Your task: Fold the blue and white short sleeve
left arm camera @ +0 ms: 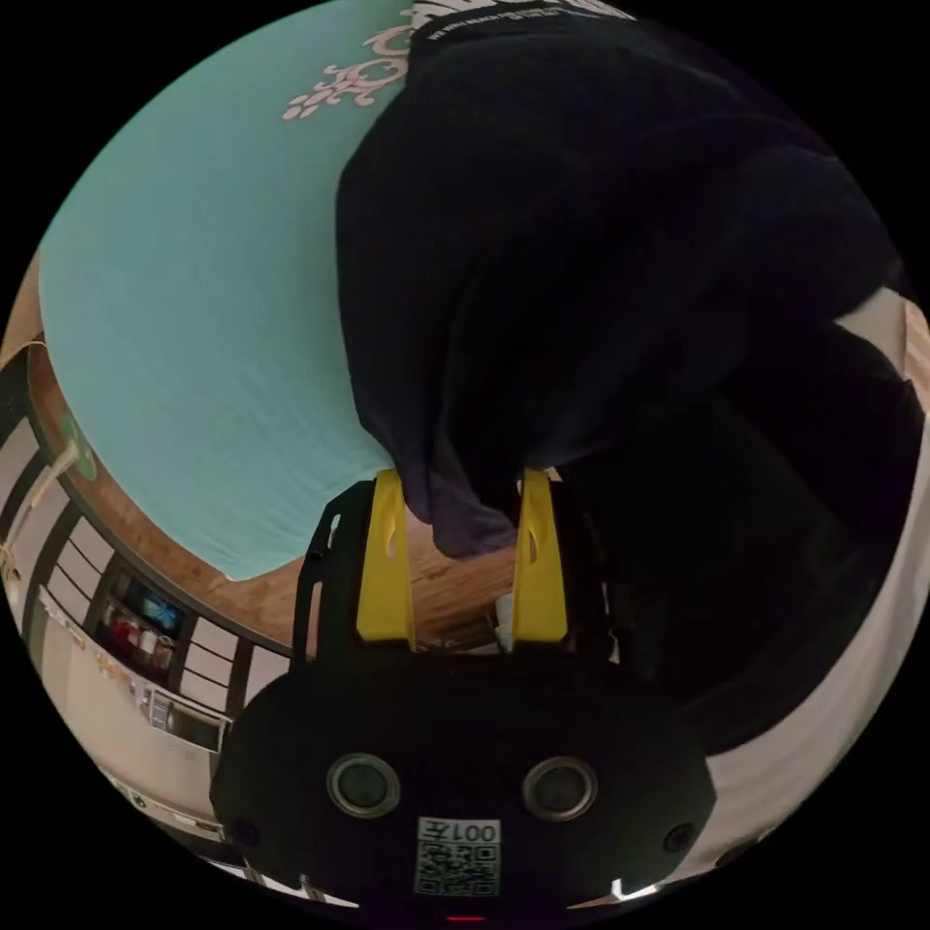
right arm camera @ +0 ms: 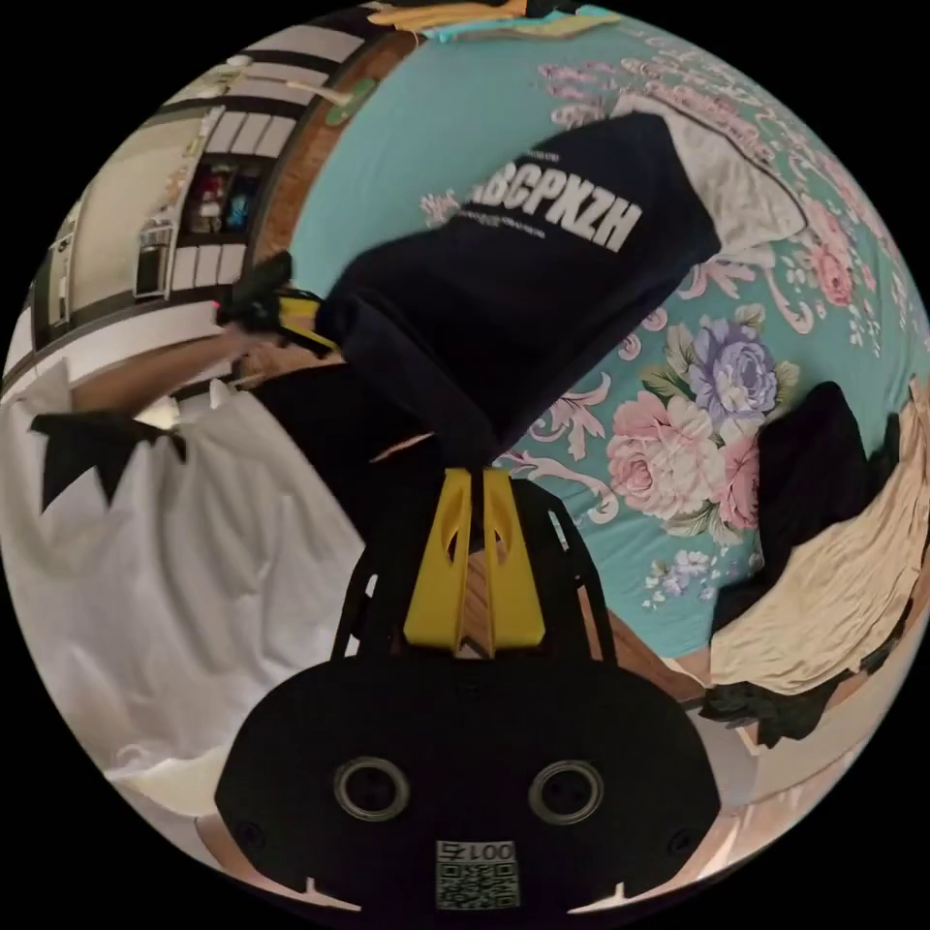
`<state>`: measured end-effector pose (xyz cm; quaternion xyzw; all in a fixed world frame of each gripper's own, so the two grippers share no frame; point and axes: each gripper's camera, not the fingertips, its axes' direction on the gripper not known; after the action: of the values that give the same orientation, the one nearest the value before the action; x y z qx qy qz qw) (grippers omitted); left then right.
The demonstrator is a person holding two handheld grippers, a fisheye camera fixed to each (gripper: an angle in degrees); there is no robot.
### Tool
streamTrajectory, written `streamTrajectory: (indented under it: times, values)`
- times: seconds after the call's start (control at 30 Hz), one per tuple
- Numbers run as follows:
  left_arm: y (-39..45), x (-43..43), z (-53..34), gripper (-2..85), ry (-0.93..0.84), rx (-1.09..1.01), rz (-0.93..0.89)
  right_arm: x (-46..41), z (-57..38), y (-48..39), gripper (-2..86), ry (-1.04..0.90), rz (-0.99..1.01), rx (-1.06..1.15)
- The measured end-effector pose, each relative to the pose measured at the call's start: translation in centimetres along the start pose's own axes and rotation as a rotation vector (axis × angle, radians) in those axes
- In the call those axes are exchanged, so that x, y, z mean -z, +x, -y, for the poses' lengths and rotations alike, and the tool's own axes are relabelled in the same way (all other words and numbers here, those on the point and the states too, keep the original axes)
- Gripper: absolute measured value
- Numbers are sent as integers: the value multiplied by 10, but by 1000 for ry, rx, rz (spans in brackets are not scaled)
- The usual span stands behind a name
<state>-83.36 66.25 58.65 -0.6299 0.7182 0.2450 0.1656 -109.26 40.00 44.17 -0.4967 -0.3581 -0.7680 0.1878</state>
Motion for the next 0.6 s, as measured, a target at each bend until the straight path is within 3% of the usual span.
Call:
streamTrajectory:
  times: [0.1,0.33,0.43,0.6]
  values:
    - [15,-12,-14,33,-26,-59,97,41,-36,-22,22,54,-39,-24]
    - [8,22,-122,-7,205,-161,-225,69,-114,-59,20,-2,-103,13]
    - [-1,46,-190,-9,296,-161,-281,37,-162,-58,19,-18,-1,-83]
    - [-45,113,-227,-10,612,-10,-393,6,-195,-38,20,193,6,-271]
